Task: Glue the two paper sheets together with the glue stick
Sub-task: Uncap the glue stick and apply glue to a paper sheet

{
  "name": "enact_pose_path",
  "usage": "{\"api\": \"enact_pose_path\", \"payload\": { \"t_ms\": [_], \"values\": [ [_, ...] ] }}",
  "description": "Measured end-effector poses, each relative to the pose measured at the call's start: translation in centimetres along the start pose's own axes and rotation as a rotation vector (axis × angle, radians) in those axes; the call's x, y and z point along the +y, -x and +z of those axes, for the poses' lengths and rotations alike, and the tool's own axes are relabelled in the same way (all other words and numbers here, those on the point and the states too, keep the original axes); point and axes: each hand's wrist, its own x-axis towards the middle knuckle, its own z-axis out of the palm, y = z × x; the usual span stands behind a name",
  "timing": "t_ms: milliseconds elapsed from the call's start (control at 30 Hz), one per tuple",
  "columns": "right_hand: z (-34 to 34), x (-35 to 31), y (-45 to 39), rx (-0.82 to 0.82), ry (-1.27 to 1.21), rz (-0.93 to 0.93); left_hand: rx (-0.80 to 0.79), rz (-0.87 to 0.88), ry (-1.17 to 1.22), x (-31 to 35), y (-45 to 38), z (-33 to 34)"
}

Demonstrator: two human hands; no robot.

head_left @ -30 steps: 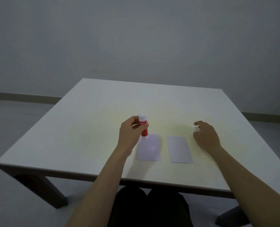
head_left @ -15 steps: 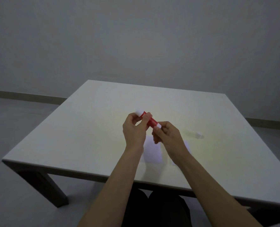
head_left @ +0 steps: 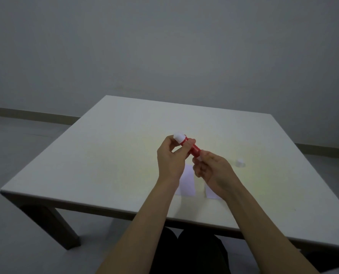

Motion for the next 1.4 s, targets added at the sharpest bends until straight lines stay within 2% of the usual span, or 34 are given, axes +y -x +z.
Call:
{"api": "enact_pose_path", "payload": {
  "t_ms": [133,200,267,367,433,533,633,700,800,900,967,1000,1067,1133,1200,1300,1400],
  "values": [
    [0.5,0.5,-0.4,0.192,-0.050,0.297,-0.066,0.035,-0.104,-0.5,0.6,0.4],
    [0.4,0.8,-0.5,0.233,-0.030,0.342,-0.072,0.012,-0.101,-0.7,0.7,0.4],
    [0.2,0.9,-0.3,0.185,0.018,0.297,-0.067,-0.023,-0.029,-0.8,0.7,0.2],
    [-0.2,0.9,-0.1,0.057,0.129,0.080,-0.011,-0.037,-0.017,-0.8,0.3,-0.2],
    [-0.4,0.9,0.1,0.019,0.094,-0.006,-0.008,-0.067,0.056,-0.6,0.2,-0.2],
    [-0.2,1.1,0.1,0.044,-0.014,0.110,-0.036,-0.081,0.104,-0.8,0.0,-0.4],
    [0.2,1.2,0.0,0.147,-0.121,0.329,-0.106,-0.040,-0.010,-1.2,0.1,-0.4],
    [0.3,1.4,-0.1,0.181,-0.129,0.403,-0.136,-0.026,-0.058,-1.5,0.2,-0.4],
    [0.2,1.5,-0.1,0.179,-0.093,0.379,-0.134,-0.062,-0.009,-2.1,-0.1,-1.0],
    [-0.1,0.9,0.0,0.012,0.035,0.200,-0.186,-0.087,-0.057,-2.3,-0.7,-1.8],
    [-0.6,0.6,-0.2,-0.038,0.121,0.105,-0.278,-0.079,-0.146,-2.2,-1.2,-2.7],
    [-0.9,0.5,-0.3,-0.005,0.148,0.090,-0.347,-0.054,-0.244,-2.2,-1.7,-3.5],
    [-1.7,0.5,-0.8,0.130,0.228,0.078,-0.530,-0.018,-0.592,-2.6,-3.0,-5.7],
    [-2.4,0.6,-1.3,0.243,0.441,0.045,-0.654,-0.061,-1.023,-3.1,-4.2,-8.1],
    [-2.6,1.0,-1.9,0.262,0.685,-0.033,-0.744,-0.047,-1.294,-3.7,-5.2,-9.5],
    [-1.6,1.9,-2.4,0.219,1.017,-0.168,-0.808,-0.009,-1.274,-4.1,-6.1,-9.4],
    [-0.8,2.3,-2.6,0.217,1.195,-0.262,-0.842,0.036,-1.329,-5.1,-6.4,-9.2]
  ]
}}
